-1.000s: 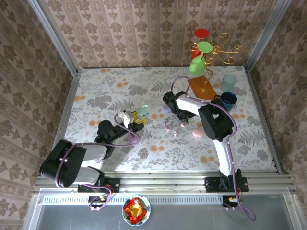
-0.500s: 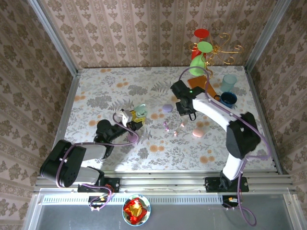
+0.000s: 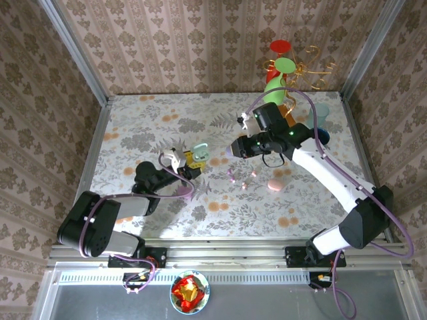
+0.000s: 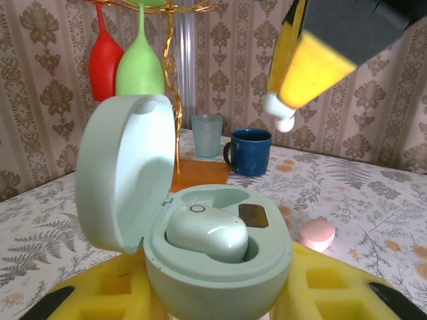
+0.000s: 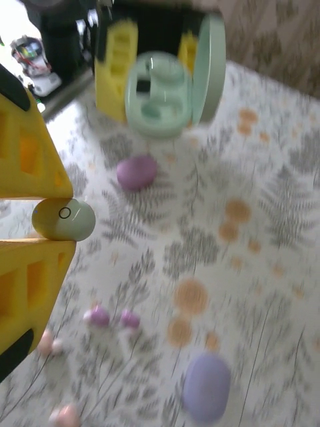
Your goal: Insert the wireless bluetooth earbuds into the charging case
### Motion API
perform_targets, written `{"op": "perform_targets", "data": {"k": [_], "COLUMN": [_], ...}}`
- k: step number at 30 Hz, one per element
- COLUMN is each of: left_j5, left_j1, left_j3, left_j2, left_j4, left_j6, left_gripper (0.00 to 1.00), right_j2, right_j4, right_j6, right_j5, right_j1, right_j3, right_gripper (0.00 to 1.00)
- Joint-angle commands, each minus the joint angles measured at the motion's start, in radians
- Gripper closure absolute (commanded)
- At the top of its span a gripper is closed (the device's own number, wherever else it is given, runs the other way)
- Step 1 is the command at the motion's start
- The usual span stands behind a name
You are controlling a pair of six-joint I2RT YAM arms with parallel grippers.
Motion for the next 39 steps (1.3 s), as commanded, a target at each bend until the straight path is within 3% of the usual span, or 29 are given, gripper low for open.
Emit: {"op": "perform_targets", "data": {"k": [1, 15, 39], "left_j5": [0.057, 0.166, 0.158], "left_j1": [-0.004, -0.012, -0.013], "left_j3": [0.03, 0.055, 0.047], "left_j2": [0.004, 0.011, -0.006], "left_j4": [0.024, 0.024, 0.024], "left_j6": [-0.031, -0.094, -0.089], "left_gripper": [0.72, 0.72, 0.71], "right_j2": [-0.02, 0.099, 0.2], "right_j4": [0.07, 0.02, -0.064], "right_j6": [-0.031, -0.143, -0.189], "right_j5": [-0.191, -0.202, -0.095], "right_j1": [0.02, 0.119, 0.119], "right_j3": [0.002, 0.151, 0.179], "right_gripper": [0.8, 0.8, 0.79]}}
